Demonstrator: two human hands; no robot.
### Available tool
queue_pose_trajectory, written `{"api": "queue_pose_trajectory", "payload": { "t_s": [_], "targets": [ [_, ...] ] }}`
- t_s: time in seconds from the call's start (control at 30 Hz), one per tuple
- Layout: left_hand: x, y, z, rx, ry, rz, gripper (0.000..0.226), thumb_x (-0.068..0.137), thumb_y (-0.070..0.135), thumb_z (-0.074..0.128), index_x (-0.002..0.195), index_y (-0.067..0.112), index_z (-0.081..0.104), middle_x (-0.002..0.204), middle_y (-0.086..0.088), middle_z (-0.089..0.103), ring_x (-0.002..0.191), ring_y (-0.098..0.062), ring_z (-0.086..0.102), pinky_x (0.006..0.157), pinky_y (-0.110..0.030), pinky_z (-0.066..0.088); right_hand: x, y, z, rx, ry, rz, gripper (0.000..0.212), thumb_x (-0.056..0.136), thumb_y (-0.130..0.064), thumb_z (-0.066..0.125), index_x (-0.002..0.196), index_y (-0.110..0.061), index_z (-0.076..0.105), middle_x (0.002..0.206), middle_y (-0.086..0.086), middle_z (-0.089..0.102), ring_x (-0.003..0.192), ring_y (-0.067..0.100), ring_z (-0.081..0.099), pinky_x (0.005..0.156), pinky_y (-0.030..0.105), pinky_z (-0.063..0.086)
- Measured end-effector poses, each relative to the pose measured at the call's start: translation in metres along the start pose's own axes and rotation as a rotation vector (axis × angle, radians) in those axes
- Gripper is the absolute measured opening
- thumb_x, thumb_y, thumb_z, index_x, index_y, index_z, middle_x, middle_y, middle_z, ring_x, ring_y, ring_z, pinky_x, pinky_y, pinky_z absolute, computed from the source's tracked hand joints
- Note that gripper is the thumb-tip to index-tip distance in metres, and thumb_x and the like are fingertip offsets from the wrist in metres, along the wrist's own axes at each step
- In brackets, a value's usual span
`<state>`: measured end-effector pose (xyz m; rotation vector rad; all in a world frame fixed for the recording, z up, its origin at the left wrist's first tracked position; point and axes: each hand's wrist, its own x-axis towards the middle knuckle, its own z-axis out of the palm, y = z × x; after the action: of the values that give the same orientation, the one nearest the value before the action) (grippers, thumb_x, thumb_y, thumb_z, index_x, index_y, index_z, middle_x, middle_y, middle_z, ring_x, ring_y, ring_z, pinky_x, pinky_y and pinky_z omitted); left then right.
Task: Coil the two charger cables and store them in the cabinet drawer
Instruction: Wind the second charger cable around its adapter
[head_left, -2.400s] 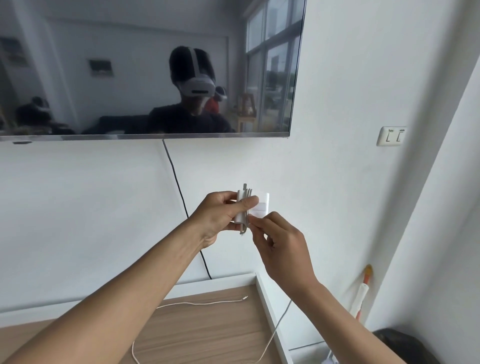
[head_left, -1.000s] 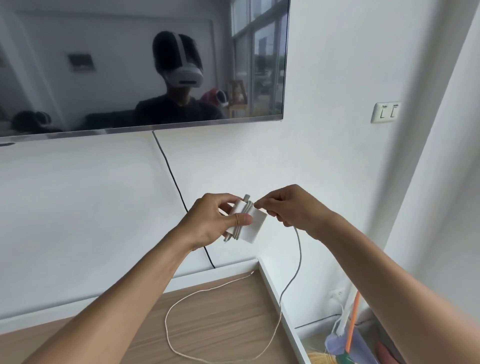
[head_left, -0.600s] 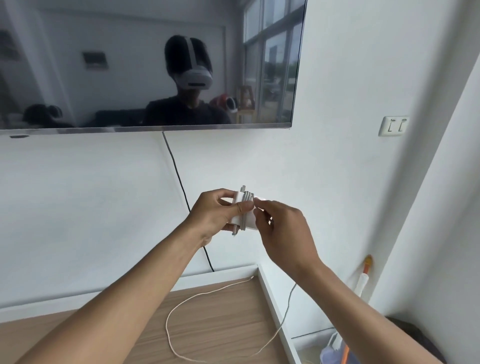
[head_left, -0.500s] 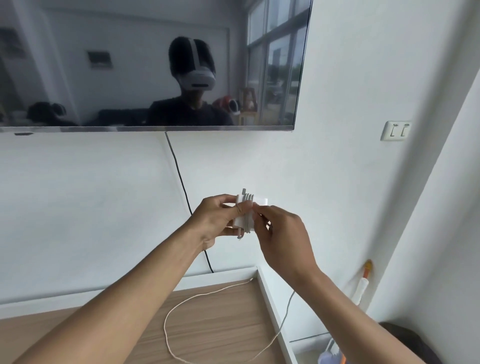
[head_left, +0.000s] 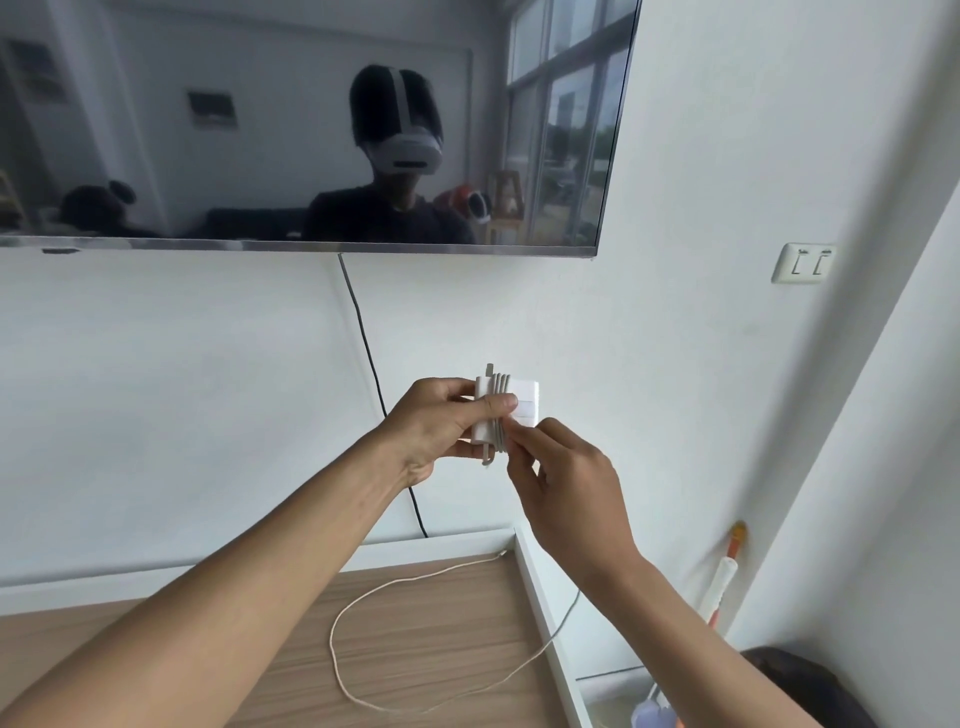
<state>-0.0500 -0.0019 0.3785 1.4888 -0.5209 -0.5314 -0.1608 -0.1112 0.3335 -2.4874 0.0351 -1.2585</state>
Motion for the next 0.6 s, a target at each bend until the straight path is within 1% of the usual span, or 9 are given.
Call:
{"api": "queue_pose_trajectory", "payload": {
  "t_s": [0.1, 0.17, 0.27, 0.33, 0.37, 0.43, 0.47, 0.53, 0.6],
  "targets": [
    [0.003, 0.001, 0.0, -0.006, 0.033, 0.033, 0.034, 0.082, 0.018, 0.075, 0.109, -0.001, 0.067, 0.087, -0.013, 0.07, 0.068, -0.023, 0.07, 0.067, -0.034, 0.061, -0.004, 0.004, 0.003, 0.052, 0.018, 0.012, 0.025, 0.091, -0.016, 0.055, 0.111, -0.025, 0.068, 0.072, -0.01, 0.052, 0.049, 0.01, 0.034, 0.044, 0.026, 0.038],
    [0.002, 0.001, 0.0, -0.017, 0.033, 0.029, 0.034, 0.083, 0.018, 0.074, 0.11, -0.001, 0.067, 0.089, -0.015, 0.069, 0.069, -0.025, 0.069, 0.068, -0.036, 0.061, -0.011, 0.008, 0.004, 0.144, 0.027, 0.047, 0.026, 0.092, -0.014, 0.055, 0.113, -0.025, 0.067, 0.072, -0.014, 0.052, 0.05, 0.011, 0.037, 0.046, 0.023, 0.037],
    [0.0, -0.001, 0.001, -0.017, 0.02, 0.04, 0.032, 0.083, 0.017, 0.073, 0.108, -0.002, 0.067, 0.092, -0.017, 0.068, 0.071, -0.027, 0.068, 0.067, -0.036, 0.061, -0.019, 0.013, 0.004, 0.391, 0.022, 0.19, 0.018, 0.093, -0.008, 0.059, 0.097, -0.022, 0.07, 0.058, -0.018, 0.048, 0.047, 0.011, 0.032, 0.049, 0.016, 0.028],
    [-0.002, 0.0, 0.003, -0.055, 0.02, 0.056, 0.031, 0.084, 0.017, 0.072, 0.108, -0.002, 0.068, 0.094, -0.018, 0.068, 0.073, -0.026, 0.067, 0.062, -0.034, 0.06, -0.022, 0.016, 0.004, 0.56, 0.041, 0.313, 0.016, 0.092, -0.011, 0.061, 0.086, -0.023, 0.069, 0.048, -0.011, 0.041, 0.046, 0.011, 0.025, 0.048, 0.021, 0.025],
    [-0.002, 0.0, 0.003, -0.081, 0.019, 0.064, 0.03, 0.084, 0.016, 0.071, 0.109, -0.002, 0.068, 0.095, -0.018, 0.068, 0.074, -0.025, 0.066, 0.06, -0.032, 0.058, -0.023, 0.016, 0.004, 0.621, 0.058, 0.359, 0.016, 0.092, -0.013, 0.062, 0.084, -0.026, 0.069, 0.049, -0.004, 0.042, 0.047, 0.014, 0.025, 0.049, 0.024, 0.026],
    [-0.003, 0.001, 0.004, -0.127, 0.003, 0.075, 0.031, 0.086, 0.016, 0.07, 0.111, -0.003, 0.067, 0.096, -0.017, 0.068, 0.073, -0.024, 0.066, 0.06, -0.033, 0.057, -0.022, 0.017, 0.003, 0.686, 0.058, 0.418, 0.016, 0.091, -0.017, 0.063, 0.084, -0.031, 0.069, 0.062, 0.012, 0.053, 0.05, 0.022, 0.028, 0.051, 0.03, 0.027],
    [-0.004, 0.001, 0.004, -0.151, -0.013, 0.073, 0.032, 0.087, 0.016, 0.069, 0.112, -0.003, 0.066, 0.098, -0.017, 0.068, 0.075, -0.025, 0.066, 0.062, -0.034, 0.058, -0.021, 0.018, 0.003, 0.702, 0.047, 0.434, 0.015, 0.091, -0.018, 0.064, 0.085, -0.031, 0.07, 0.066, 0.011, 0.057, 0.051, 0.024, 0.029, 0.051, 0.03, 0.027],
    [-0.005, -0.002, 0.006, -0.188, -0.055, 0.069, 0.034, 0.087, 0.017, 0.067, 0.115, -0.002, 0.065, 0.101, -0.018, 0.067, 0.081, -0.028, 0.065, 0.066, -0.036, 0.059, -0.02, 0.019, 0.002, 0.745, 0.018, 0.447, 0.011, 0.09, -0.02, 0.066, 0.085, -0.028, 0.07, 0.068, -0.002, 0.061, 0.053, 0.024, 0.032, 0.051, 0.03, 0.029],
    [-0.007, -0.003, 0.006, -0.181, -0.105, 0.078, 0.038, 0.084, 0.019, 0.067, 0.116, -0.002, 0.064, 0.1, -0.017, 0.067, 0.085, -0.03, 0.065, 0.068, -0.036, 0.059, -0.018, 0.02, 0.0, 0.774, -0.017, 0.456, 0.006, 0.088, -0.022, 0.067, 0.084, -0.025, 0.07, 0.069, -0.01, 0.063, 0.055, 0.024, 0.034, 0.05, 0.025, 0.033]
  ]
}}
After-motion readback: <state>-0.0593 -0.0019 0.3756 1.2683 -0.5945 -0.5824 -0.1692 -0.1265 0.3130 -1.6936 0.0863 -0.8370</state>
